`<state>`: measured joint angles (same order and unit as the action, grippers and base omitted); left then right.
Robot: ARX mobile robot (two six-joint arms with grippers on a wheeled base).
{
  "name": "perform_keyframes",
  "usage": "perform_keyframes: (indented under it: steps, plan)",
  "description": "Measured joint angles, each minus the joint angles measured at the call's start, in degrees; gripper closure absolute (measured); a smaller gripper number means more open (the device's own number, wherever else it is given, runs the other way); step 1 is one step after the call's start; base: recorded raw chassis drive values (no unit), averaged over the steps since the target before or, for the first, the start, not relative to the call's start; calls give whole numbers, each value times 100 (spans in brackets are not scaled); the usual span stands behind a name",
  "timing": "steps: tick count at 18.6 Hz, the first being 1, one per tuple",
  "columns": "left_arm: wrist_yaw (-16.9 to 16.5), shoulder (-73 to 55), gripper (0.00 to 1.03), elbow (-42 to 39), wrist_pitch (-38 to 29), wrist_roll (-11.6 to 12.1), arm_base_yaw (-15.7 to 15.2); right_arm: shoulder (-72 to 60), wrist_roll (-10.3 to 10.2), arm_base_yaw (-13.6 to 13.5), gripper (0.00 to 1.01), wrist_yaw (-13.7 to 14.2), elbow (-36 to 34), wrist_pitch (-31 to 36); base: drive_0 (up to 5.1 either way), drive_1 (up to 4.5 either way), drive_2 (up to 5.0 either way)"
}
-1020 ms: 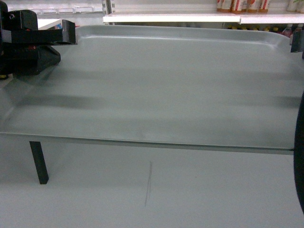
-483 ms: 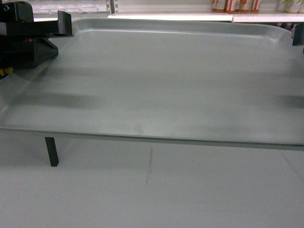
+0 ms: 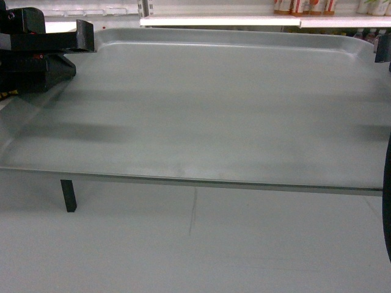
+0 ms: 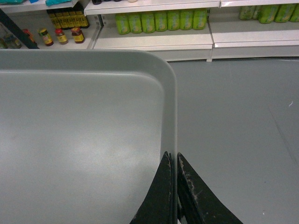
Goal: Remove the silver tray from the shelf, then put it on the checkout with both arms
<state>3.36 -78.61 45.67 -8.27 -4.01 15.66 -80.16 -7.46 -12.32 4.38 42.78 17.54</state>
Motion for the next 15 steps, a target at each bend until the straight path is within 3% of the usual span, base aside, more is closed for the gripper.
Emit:
perform_keyframes:
  steps: [15]
  plan:
    - [7,-11,100,0,11,0,13,-11,0,2,99,9,0,-4,0,0,0]
